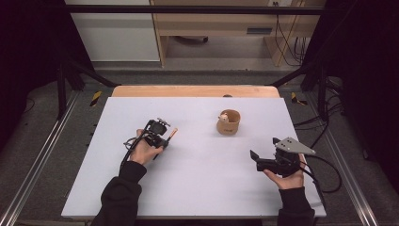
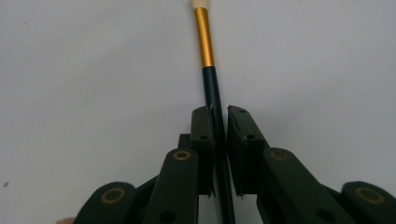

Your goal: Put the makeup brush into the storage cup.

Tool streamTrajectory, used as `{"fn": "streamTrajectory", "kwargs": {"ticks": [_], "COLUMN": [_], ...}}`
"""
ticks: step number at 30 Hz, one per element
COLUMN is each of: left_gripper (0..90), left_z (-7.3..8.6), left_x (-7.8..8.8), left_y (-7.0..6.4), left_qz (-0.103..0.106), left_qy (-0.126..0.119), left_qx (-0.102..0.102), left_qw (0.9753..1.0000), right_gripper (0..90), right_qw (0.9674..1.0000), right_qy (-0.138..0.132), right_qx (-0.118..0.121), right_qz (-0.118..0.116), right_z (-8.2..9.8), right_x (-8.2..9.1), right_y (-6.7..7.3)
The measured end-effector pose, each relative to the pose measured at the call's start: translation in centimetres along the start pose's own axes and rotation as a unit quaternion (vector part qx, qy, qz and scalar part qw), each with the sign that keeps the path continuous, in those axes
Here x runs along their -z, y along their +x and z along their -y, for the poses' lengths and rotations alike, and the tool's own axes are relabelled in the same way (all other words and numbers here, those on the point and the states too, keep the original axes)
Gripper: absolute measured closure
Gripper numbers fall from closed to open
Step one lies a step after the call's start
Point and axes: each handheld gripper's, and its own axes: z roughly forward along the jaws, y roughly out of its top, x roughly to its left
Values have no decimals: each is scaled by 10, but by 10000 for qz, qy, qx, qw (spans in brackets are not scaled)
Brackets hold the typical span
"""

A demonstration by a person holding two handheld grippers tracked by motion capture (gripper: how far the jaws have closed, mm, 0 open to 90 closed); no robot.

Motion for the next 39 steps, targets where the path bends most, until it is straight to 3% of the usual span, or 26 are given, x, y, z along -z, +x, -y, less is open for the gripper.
{"fn": "streamTrajectory", "kwargs": {"ticks": [17,27,39], "left_gripper": [831,831,831], "left_z": [-1,0,13], "left_x": [2,20,50], "left_y": [1,-3,-15], "left_qz": [53,51,80], "left_qy": [19,-330,-1067], "left_qx": [-50,-126,-123], "left_qw": [10000,9994,9942], "right_gripper": [58,58,57], "right_qw": [10000,10000,10000], "right_qy": [26,13,11], "right_qx": [25,11,25], "right_qz": [10,10,-12], "right_z": [0,0,0], "right_x": [-1,0,0], "right_y": [0,-1,0]}}
